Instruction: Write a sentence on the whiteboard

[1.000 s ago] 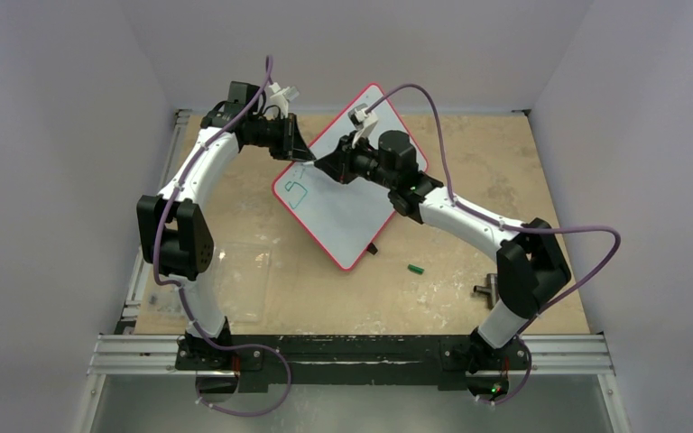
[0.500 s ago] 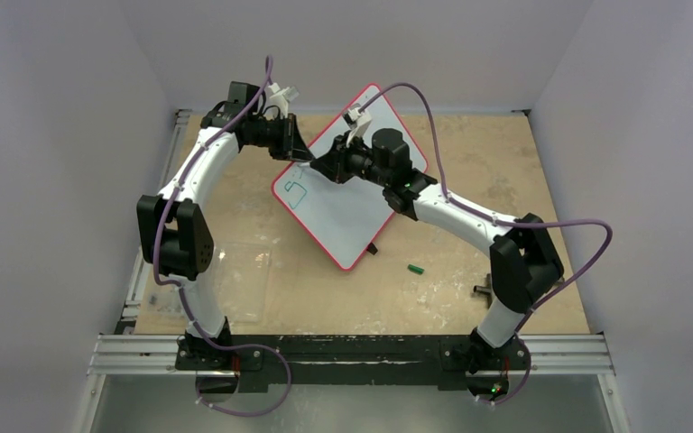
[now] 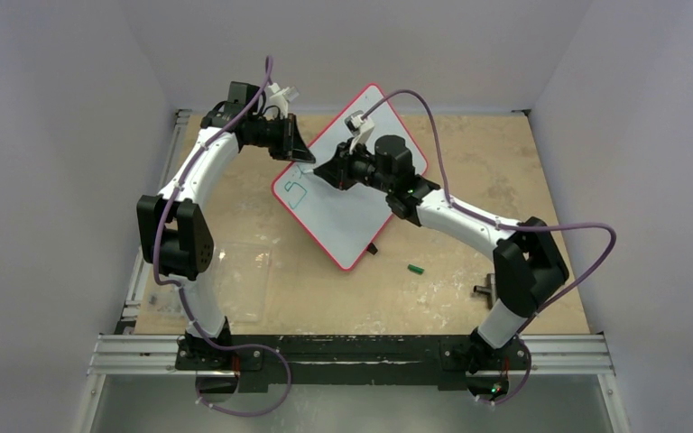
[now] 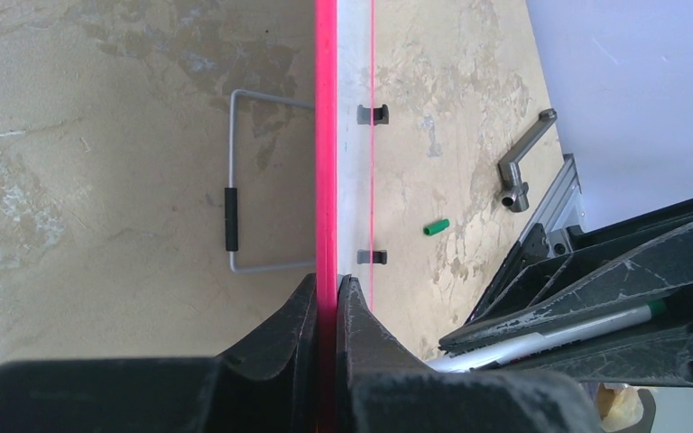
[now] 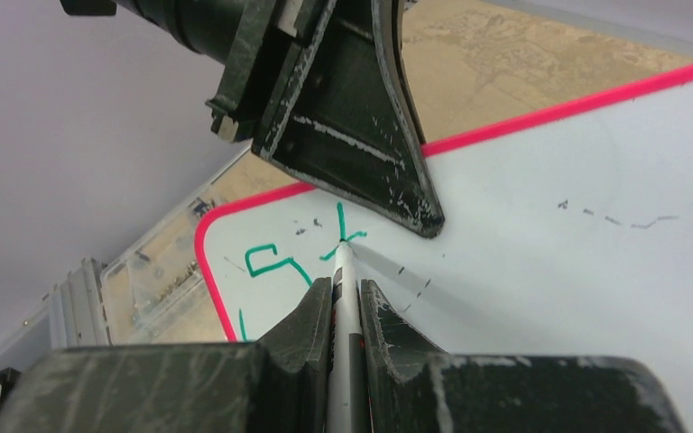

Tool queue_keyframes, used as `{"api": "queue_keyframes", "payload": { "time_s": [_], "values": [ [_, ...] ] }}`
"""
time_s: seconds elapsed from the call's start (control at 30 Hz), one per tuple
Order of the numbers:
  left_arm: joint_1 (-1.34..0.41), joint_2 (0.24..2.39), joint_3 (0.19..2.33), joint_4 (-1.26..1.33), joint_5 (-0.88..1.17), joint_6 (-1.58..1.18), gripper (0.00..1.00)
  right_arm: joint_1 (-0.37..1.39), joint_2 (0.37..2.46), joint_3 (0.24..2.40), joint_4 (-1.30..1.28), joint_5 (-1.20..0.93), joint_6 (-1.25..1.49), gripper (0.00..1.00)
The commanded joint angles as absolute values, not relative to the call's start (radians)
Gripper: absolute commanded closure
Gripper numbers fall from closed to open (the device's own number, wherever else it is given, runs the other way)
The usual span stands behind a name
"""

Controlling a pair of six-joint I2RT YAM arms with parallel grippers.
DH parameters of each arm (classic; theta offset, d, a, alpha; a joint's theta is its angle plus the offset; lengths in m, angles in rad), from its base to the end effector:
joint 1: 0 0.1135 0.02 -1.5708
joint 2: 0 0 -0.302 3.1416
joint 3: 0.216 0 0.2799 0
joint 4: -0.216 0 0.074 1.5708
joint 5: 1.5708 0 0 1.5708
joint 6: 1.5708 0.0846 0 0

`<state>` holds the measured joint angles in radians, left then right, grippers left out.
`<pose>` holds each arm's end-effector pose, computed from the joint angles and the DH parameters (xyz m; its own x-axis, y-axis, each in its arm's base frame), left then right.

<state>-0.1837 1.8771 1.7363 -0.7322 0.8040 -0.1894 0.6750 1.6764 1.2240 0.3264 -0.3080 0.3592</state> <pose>0.4563 -0.1467 0.3208 -0.8494 0.0250 -0.5272 0.4294 0.6133 -0.6629 0.3566 0.3183 0.3288 -0.3837 0.1220 -0.9154 -0.7428 0.5482 0.3844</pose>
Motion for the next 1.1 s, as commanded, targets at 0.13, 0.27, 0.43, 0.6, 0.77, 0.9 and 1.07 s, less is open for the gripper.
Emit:
{"api": "queue_keyframes", "payload": {
  "time_s": [0.13,0.27,0.43,0.6,0.77,0.9,1.07],
  "values": [
    [-0.232,1.841,1.734,-0.761,0.802,-0.092,1.0,0.693,1.61,1.119,0.282,-0.276,0.334,1.0],
    [-0.233,1.839,1.734,-0.762,0.802,-0.091,1.0,0.695,1.592,1.095,0.271,-0.258,0.328,1.0],
    [-0.233,1.838,1.732,-0.763,0.801,-0.089,1.0,0.695,1.583,1.111,0.234,-0.2,0.298,1.0],
    [-0.233,1.835,1.731,-0.764,0.8,-0.089,1.0,0.695,1.584,1.128,0.226,-0.18,0.292,1.0],
    [-0.234,1.836,1.731,-0.763,0.801,-0.089,1.0,0.695,1.601,1.172,0.217,-0.177,0.29,1.0],
    [-0.235,1.835,1.732,-0.763,0.801,-0.089,1.0,0.695,1.611,1.214,0.203,-0.175,0.284,1.0],
    [-0.235,1.833,1.73,-0.764,0.802,-0.089,1.0,0.695,1.594,1.226,0.203,-0.175,0.291,1.0]
  ]
}}
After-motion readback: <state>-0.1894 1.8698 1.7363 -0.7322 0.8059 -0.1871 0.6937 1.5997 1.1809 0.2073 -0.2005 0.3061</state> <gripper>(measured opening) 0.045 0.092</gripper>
